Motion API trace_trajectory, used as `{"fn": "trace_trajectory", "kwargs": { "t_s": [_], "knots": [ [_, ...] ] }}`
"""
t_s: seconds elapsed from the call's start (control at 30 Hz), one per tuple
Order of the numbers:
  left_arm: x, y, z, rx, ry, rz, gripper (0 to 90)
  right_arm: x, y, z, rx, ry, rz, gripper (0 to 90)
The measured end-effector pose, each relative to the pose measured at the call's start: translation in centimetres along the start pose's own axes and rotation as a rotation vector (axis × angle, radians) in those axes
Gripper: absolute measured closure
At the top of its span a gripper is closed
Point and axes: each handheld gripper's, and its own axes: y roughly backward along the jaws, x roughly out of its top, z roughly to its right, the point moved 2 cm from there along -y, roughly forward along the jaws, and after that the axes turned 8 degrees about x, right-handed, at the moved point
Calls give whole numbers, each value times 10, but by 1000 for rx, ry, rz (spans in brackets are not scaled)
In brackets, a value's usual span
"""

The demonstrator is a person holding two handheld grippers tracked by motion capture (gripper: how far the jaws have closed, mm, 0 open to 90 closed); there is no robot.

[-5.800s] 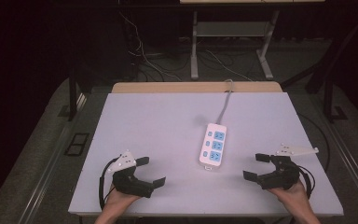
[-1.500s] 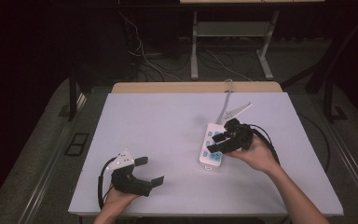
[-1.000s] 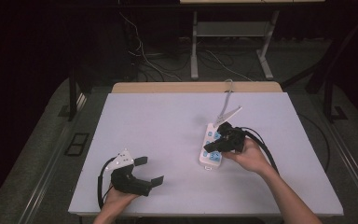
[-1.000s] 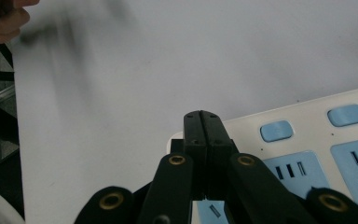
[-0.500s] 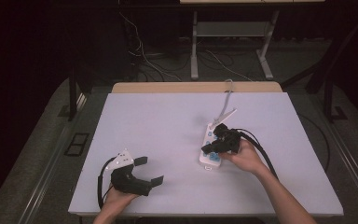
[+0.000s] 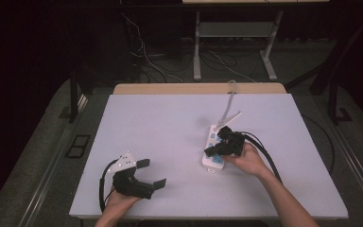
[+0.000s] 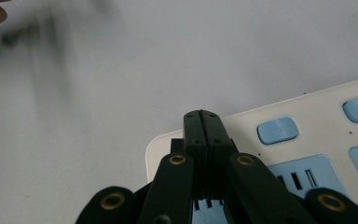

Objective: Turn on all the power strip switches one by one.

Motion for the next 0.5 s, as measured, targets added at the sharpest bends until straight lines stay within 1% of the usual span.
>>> {"fn": "trace_trajectory", "kwargs": {
  "t_s": [0.17,0.33,0.43,0.5],
  "knots": [
    [0,-1,1,0,1,-2,0,0,-1,0,-3,8,-3,900],
    [-1,-1,2,-3,-2,-5,0,0,-2,-4,-37,43,-15,900],
    [-1,-1,2,-2,1,-5,0,0,-2,-3,-29,40,-14,900],
    [-1,-1,0,1,3,-4,0,1,-1,-3,-30,40,-25,900]
  ]
}}
